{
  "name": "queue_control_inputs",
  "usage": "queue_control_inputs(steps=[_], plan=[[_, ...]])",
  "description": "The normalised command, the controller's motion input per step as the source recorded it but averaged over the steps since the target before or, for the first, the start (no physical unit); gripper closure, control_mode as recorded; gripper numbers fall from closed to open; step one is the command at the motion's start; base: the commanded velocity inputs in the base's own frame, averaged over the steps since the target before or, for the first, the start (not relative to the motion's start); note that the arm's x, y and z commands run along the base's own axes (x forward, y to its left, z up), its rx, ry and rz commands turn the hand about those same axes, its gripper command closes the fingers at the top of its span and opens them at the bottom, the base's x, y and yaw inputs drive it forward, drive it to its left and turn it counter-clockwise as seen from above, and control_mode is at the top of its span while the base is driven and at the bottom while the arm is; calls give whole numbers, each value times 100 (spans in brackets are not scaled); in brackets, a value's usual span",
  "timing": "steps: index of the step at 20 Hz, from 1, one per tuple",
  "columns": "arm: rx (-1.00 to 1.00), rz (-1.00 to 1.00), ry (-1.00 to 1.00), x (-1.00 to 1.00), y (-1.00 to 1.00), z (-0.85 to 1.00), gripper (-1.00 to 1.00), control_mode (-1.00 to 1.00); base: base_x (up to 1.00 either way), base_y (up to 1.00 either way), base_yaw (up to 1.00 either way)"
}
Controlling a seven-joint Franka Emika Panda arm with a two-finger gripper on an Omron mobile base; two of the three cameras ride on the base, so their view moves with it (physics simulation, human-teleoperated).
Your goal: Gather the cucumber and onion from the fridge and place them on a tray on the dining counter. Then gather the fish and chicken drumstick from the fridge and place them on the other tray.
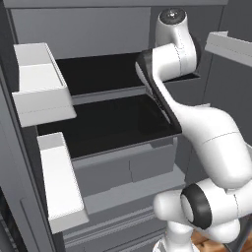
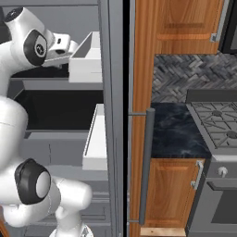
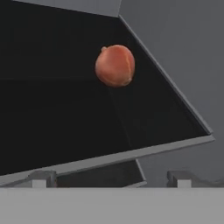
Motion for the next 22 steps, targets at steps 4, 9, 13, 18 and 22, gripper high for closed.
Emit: queue_control_inputs(steps=[4, 9, 13, 18, 22], plan=[[-1, -2, 4, 47, -9, 0, -100, -100, 0, 0, 0], [-3, -1, 3, 45, -12, 0, -100, -100, 0, 0, 0], [-5, 0, 4, 48, -5, 0, -100, -100, 0, 0, 0], [-4, 0, 5, 44, -13, 0, -100, -100, 0, 0, 0], [-3, 0, 7, 42, -10, 0, -100, -100, 0, 0, 0]])
